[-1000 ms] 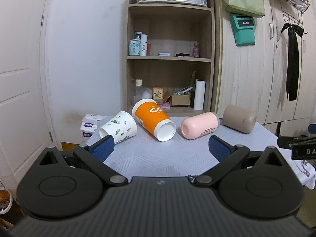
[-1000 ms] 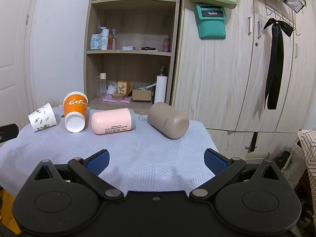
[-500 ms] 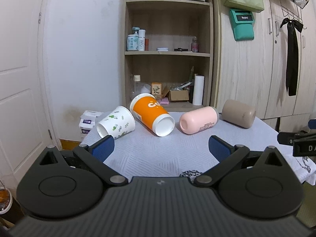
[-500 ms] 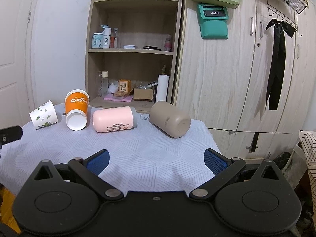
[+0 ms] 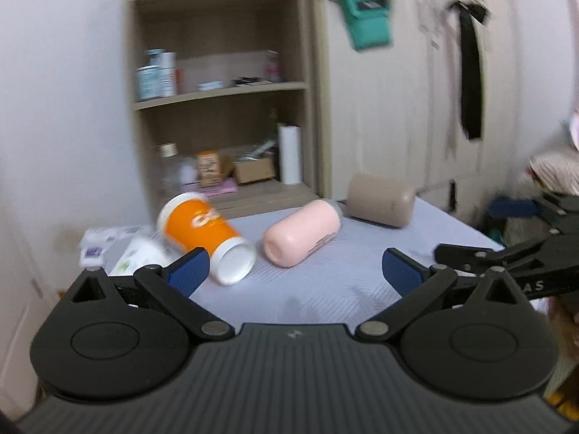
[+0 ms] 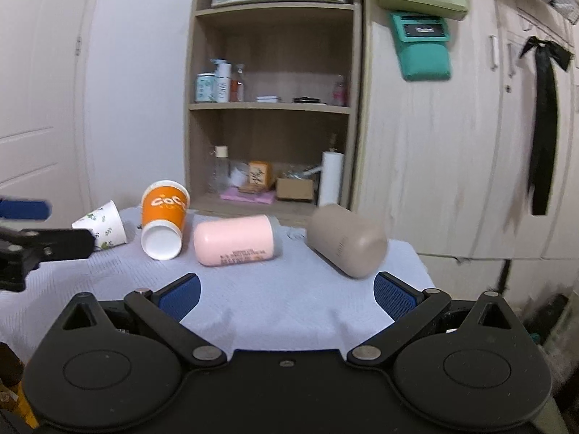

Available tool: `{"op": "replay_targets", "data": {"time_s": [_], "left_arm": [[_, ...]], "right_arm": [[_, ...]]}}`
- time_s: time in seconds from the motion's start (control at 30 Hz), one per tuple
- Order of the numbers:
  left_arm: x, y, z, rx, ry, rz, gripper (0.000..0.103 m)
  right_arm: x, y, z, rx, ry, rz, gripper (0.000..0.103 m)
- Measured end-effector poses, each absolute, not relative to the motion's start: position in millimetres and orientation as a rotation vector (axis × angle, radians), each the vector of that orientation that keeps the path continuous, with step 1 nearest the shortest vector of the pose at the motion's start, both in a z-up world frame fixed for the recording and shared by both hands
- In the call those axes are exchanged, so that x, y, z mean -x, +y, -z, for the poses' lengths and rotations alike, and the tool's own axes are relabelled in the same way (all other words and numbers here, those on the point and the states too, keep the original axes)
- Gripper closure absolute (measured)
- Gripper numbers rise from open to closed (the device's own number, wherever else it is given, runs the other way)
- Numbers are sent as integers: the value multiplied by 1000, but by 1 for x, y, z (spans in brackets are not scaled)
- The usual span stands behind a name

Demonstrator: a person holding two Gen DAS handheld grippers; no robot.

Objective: Flip cup upright
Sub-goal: 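Move the left tool to the lying pink tumbler and close on it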

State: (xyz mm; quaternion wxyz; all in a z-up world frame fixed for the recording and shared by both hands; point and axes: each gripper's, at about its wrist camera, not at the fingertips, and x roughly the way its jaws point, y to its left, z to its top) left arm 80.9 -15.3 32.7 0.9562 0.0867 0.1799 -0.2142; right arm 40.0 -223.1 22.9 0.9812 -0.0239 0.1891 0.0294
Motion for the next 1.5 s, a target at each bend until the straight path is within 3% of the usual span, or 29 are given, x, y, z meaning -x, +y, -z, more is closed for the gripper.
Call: {"op": "replay_targets", "data": {"time_s": [0.33,0.8,1.23,1.5], "left_arm": [[-179,-68,-20,-489,444,657,3],[-270,-100,14,-577,608,698,3],[-283,-103,18,-599,601,733,5],[-289,-114,29,-636,692,676,7]], "right_arm": [[-92,-238,-2,-5,429,-114,0],[-138,-235,13,40,511,-130,0],[-143,-247,16,-27,521,-59,0],[-139,-248,15,-39,524,-64,0]]}}
